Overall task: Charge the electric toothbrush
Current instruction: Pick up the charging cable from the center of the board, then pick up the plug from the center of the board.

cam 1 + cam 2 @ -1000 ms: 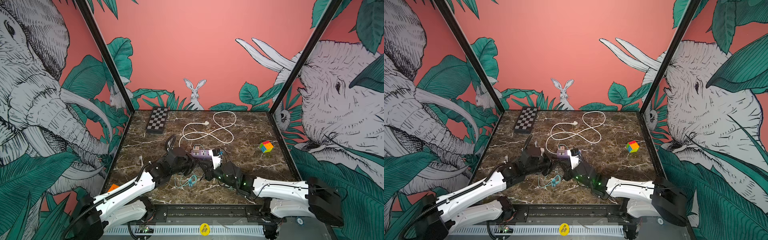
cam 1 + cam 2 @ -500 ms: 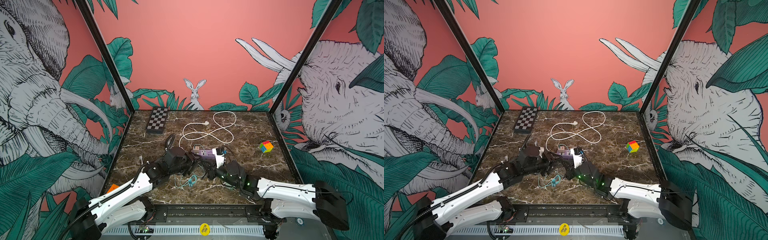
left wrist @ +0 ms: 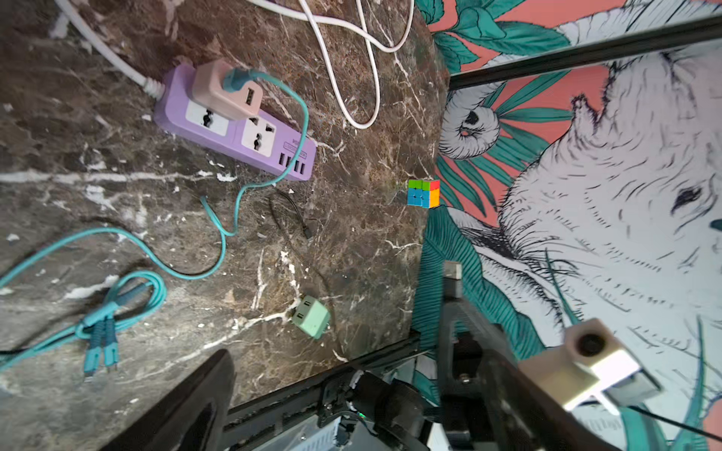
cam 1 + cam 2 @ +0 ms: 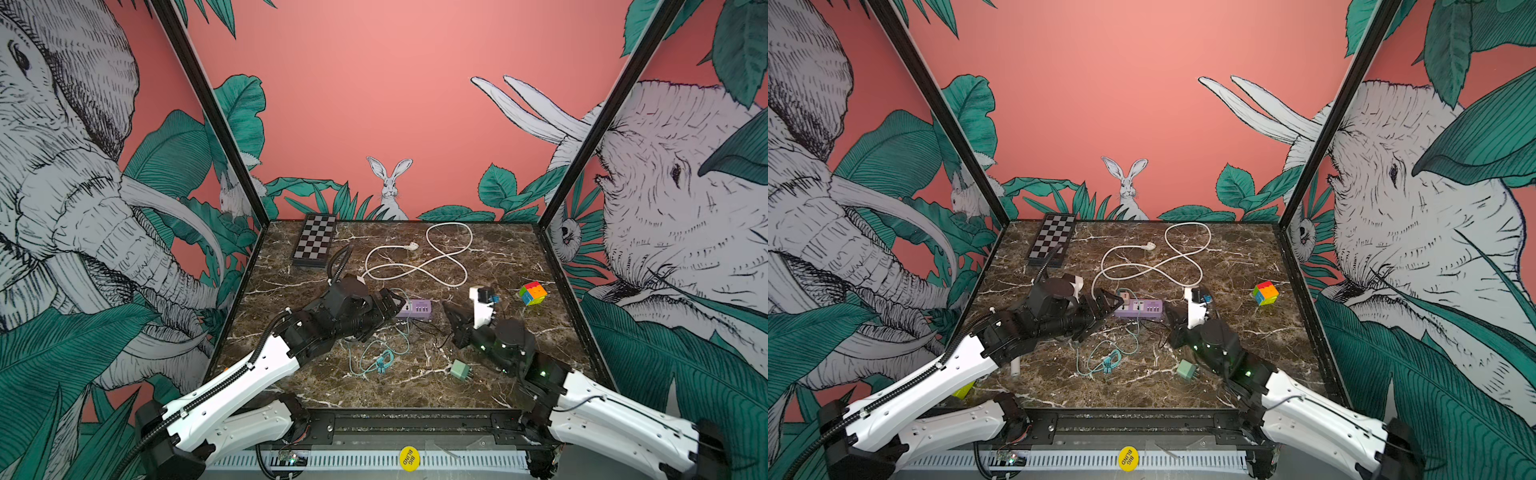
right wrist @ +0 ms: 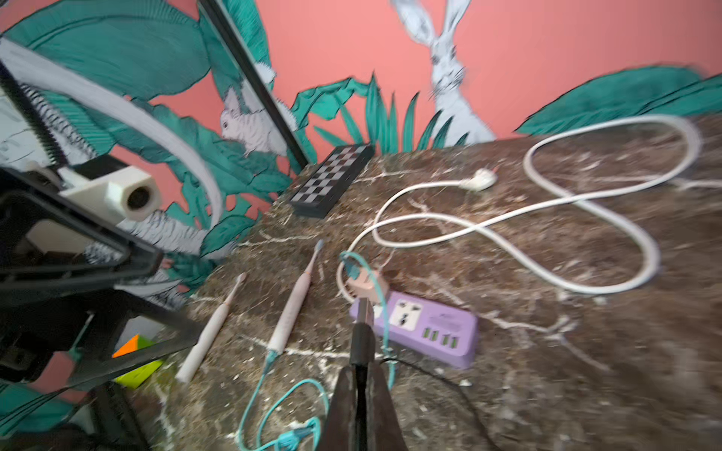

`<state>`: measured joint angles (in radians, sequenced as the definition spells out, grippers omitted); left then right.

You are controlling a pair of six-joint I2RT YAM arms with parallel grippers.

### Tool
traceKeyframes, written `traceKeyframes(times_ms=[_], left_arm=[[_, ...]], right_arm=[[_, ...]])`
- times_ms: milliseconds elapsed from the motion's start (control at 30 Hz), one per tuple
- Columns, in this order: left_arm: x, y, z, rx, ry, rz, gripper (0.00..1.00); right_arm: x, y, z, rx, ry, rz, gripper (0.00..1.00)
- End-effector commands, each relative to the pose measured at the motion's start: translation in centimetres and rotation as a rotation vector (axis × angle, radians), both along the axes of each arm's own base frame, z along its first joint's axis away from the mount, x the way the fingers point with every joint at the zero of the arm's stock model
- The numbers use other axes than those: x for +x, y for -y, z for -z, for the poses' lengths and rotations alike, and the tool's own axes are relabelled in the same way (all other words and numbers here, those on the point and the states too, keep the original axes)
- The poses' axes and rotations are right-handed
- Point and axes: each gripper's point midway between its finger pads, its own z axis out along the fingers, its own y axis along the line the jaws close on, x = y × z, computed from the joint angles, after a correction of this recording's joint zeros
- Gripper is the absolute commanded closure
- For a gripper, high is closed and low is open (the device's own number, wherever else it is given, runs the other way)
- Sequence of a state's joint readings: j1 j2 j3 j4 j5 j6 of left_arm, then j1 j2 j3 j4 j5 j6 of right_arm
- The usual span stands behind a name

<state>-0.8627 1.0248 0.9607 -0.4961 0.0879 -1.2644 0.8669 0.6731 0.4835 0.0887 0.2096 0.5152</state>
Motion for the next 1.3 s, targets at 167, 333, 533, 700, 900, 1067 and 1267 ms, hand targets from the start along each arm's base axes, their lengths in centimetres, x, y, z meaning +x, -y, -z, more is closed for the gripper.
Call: traceKeyframes(times_ms=[167,333,533,700,900,1067,1267], left_arm=[[-1.3,2.3,5.3,0.306,0.133,0.270,0.01],[-2.9,5.9,6.9,0.411,0.247,0.450,0.01],[-5.4,10.9,7.9,0.597,0.385,0.679,0.02],[-6.9,13.0,9.2,0.757,0.546,0.913,0.03],[-7.9,15.0,11.7,0.742,0.763,1.150,0.05],[-8.7,16.8,12.9,0.739,0.875,1.317,0.05],[-8.9,18.1,14.1,0.746,1.003,1.457,0.05]], right_arm=[[1.6,6.4,-4.2,-0.138,0.024,0.124,1.00],[3.0,9.2,-6.2,-0.147,0.000,0.206,1.00],[3.2,11.6,-7.1,-0.187,-0.023,0.296,1.00],[2.4,12.0,-7.6,-0.166,-0.001,0.298,1.00],[1.2,12.8,-8.8,-0.162,0.036,0.316,1.00],[0.3,13.2,-9.2,-0.151,0.045,0.318,1.00],[-1.0,14.2,-9.8,-0.159,0.064,0.341,1.00]])
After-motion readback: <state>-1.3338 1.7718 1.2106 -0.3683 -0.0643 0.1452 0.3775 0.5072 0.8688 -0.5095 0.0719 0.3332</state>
